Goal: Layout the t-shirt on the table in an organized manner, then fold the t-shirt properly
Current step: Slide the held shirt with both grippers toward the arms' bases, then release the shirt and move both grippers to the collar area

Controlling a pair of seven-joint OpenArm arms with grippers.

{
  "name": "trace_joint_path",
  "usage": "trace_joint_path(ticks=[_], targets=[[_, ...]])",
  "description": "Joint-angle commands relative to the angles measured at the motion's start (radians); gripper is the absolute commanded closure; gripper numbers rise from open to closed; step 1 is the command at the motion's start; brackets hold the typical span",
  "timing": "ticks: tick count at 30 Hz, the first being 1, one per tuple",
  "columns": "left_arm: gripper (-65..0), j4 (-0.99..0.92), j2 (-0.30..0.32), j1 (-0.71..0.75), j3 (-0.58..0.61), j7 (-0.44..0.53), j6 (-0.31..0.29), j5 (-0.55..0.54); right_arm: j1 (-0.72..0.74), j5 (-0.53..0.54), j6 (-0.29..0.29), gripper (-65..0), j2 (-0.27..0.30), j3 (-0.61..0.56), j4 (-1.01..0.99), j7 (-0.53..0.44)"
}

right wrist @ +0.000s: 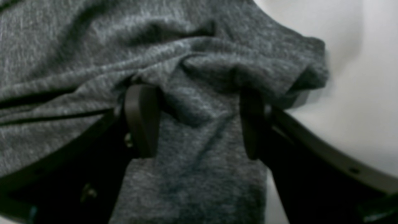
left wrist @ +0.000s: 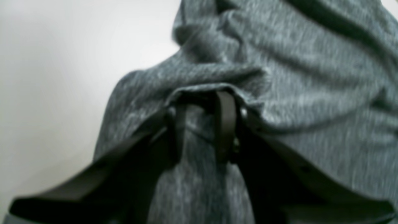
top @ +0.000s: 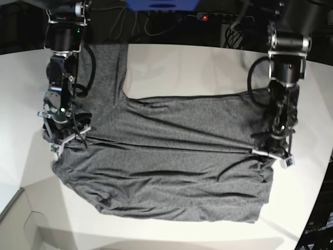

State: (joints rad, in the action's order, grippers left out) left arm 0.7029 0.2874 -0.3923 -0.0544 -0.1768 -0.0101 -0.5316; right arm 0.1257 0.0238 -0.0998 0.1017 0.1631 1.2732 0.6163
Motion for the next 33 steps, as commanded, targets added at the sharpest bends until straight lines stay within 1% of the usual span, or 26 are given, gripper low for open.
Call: trace_joint_path(ticks=[1, 5, 8, 13, 19, 23, 27, 30, 33], targets=[[-16.4, 0.007, 0.006, -0.015, -0.002, -0.033, 0.011, -0.008, -0.01, -0.022, -0.011, -40.2, 0.005, 0.003, 0.029, 0.055], [-16.3, 0.13, 0.006, -0.009, -0.006, -0.034, 0.011, -0.009, -0.068, -0.022, -0.008, -40.2, 0.002, 0.002, 0.162, 0.073], [-16.3, 0.205, 0.006, 0.005, -0.006, -0.034, 0.012, -0.009, -0.093, -0.022, -0.008, -40.2, -0.001, 0.002, 0.221, 0.073], [-16.3, 0.297, 0.006, 0.06, -0.008, -0.034, 0.012, -0.009, -0.125, -0.022, -0.008, -40.2, 0.0, 0.002, 0.26, 0.072], [-16.3, 0.381, 0.014, 0.12, -0.009, -0.034, 0.012, -0.009, -0.125, -0.022, -0.008, -40.2, 0.003, 0.008, 0.262, 0.073], [-16.3, 0.502, 0.008, 0.177, -0.009, -0.033, 0.012, -0.009, -0.151, -0.022, -0.008, -40.2, 0.003, 0.01, 0.32, 0.064], [-16.3, 0.636, 0.005, 0.224, -0.009, -0.033, 0.012, -0.012, -0.172, -0.022, -0.008, -40.2, 0.0, 0.01, 0.422, 0.072], [-16.3, 0.734, 0.003, 0.281, -0.002, -0.034, 0.014, -0.06, -0.222, -0.023, -0.008, -40.2, 0.0, 0.011, 0.512, 0.073], [-16.3, 0.786, 0.003, 0.333, 0.001, -0.034, 0.014, -0.111, -0.297, -0.023, -0.008, -40.2, 0.0, 0.02, 0.604, 0.075]])
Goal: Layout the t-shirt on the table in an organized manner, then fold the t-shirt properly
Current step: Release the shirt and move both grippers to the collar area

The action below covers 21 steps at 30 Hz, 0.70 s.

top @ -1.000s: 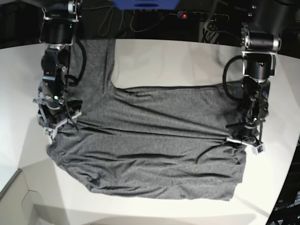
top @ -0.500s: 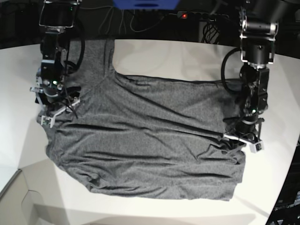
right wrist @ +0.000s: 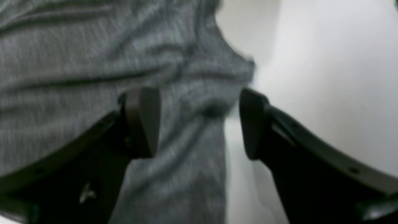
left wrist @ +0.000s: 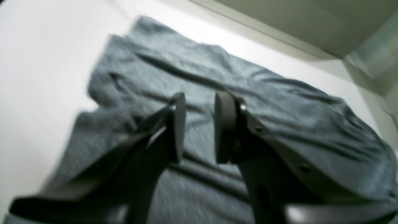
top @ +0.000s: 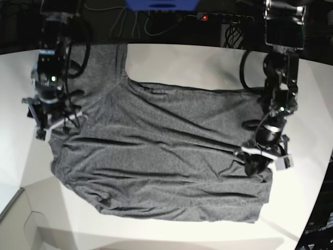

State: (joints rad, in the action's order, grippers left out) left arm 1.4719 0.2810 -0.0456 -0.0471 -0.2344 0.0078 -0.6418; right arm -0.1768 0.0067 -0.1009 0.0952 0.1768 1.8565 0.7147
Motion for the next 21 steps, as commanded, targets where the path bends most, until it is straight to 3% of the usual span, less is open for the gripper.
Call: trace_joint_path(ticks=[1, 7, 10, 13, 17, 19, 21], targets=[[-16.3, 0.033, 0.01, 0.003, -0.006, 0.02, -0.004, -0.016, -0.03, -0.006, -0.007, -40.2, 0.004, 0.025, 0.053, -0.023], [-16.3, 0.118, 0.01, 0.086, -0.006, -0.101, -0.004, -0.086, -0.212, -0.001, -0.001, -40.3, -0.071, 0.14, 0.16, -0.028], [-16.3, 0.146, -0.018, 0.105, -0.006, -0.156, -0.004, -0.1, -0.277, -0.001, 0.086, -40.3, -0.108, 0.181, 0.162, -0.025], [-16.3, 0.157, -0.041, 0.106, 0.01, -0.21, -0.006, -0.097, -0.326, -0.001, 0.178, -40.3, -0.18, 0.231, 0.165, -0.028], [-16.3, 0.146, -0.044, 0.102, 0.052, -0.227, -0.006, -0.095, -0.349, -0.001, 0.306, -40.2, -0.222, 0.266, 0.164, -0.025], [-16.3, 0.146, -0.044, 0.097, 0.068, -0.227, -0.006, -0.095, -0.355, -0.001, 0.347, -40.2, -0.231, 0.266, 0.162, -0.023], [-16.3, 0.146, -0.044, 0.08, 0.071, -0.233, -0.006, -0.095, -0.367, -0.001, 0.353, -40.2, -0.239, 0.26, 0.16, -0.023]])
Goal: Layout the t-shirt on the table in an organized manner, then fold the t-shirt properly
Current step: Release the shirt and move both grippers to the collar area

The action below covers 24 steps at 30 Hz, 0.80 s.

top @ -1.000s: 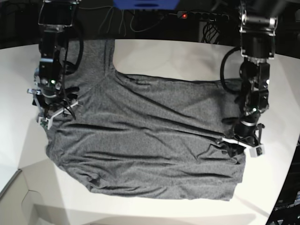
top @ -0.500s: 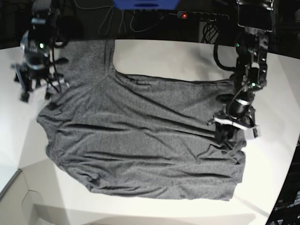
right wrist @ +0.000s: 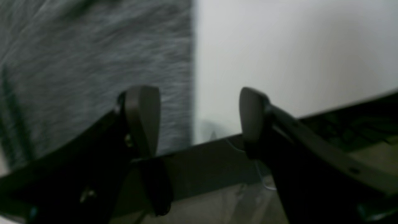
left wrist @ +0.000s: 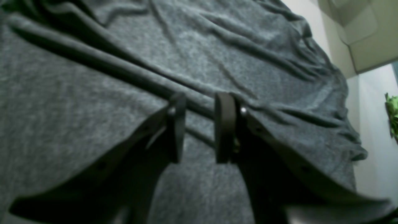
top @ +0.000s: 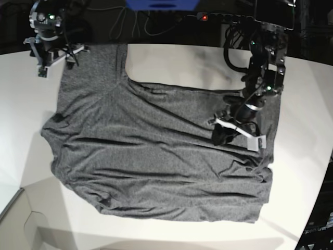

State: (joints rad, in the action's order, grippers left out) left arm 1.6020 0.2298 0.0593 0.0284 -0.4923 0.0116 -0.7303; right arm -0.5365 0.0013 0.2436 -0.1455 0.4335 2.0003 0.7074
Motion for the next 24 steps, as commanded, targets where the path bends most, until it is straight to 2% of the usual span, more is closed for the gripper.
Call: trace_joint_path(ticks=[1, 20, 22, 24], targets=[[-16.3, 0.016, 0.007, -0.028, -0.005, 0.024, -0.009, -0.007, -0.009, 0.004, 0.009, -40.2, -0.003, 0.001, 0.015, -0.016], [-16.2, 0.018, 0.012, -0.022, -0.012, 0.024, -0.009, -0.007, -0.035, 0.004, 0.015, -40.1, 0.001, -0.002, -0.123, -0.016], [-16.2, 0.018, 0.012, -0.022, -0.012, 0.024, -0.009, -0.007, -0.033, 0.004, 0.015, -37.3, 0.001, -0.014, -0.135, -0.016], [-16.2, 0.018, 0.012, -0.022, -0.012, 0.024, -0.009, -0.007, -0.033, 0.004, 0.015, -31.7, 0.002, -0.035, -0.138, -0.016]])
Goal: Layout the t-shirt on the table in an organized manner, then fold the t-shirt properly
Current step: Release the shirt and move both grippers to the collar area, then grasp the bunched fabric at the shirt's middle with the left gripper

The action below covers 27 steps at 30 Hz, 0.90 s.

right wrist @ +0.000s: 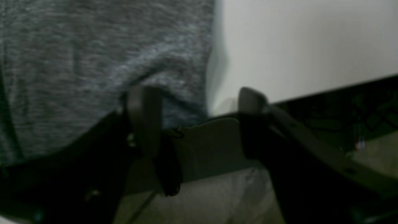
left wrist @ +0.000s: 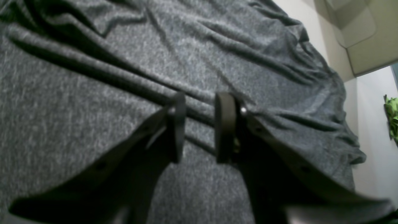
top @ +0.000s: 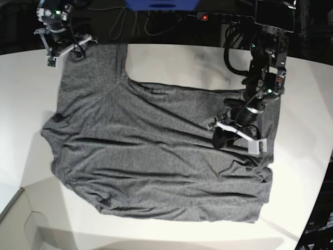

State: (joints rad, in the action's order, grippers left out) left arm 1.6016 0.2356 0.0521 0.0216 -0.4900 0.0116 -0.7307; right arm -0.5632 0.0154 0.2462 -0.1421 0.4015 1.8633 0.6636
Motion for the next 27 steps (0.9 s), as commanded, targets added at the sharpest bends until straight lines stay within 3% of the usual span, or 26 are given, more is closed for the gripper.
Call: trace_joint_path(ticks=[1, 6, 14, 24, 27], targets=[[-16.2, 0.018, 0.005, -0.014, -0.004, 0.021, -0.009, -0.007, -0.007, -0.01, 0.012, -27.5, -0.001, -0.014, -0.001, 0.028], [-16.2, 0.018, 0.001, -0.014, -0.001, 0.021, -0.009, -0.007, 0.007, -0.01, 0.011, 0.0, -0.001, -0.052, 0.0, 0.028], [-16.2, 0.032, 0.003, 0.013, -0.005, 0.021, -0.009, -0.013, 0.065, -0.01, 0.011, 0.0, -0.003, -0.052, 0.109, 0.028], [-16.2, 0.102, 0.021, 0.068, -0.013, 0.021, -0.009, -0.008, 0.251, -0.01, 0.012, 0.0, -0.004, -0.169, 0.155, 0.031], [-16.2, 0.121, 0.029, 0.088, -0.013, 0.021, -0.009, -0.014, 0.314, -0.01, 0.012, 0.0, 0.0, -0.224, 0.154, 0.074]])
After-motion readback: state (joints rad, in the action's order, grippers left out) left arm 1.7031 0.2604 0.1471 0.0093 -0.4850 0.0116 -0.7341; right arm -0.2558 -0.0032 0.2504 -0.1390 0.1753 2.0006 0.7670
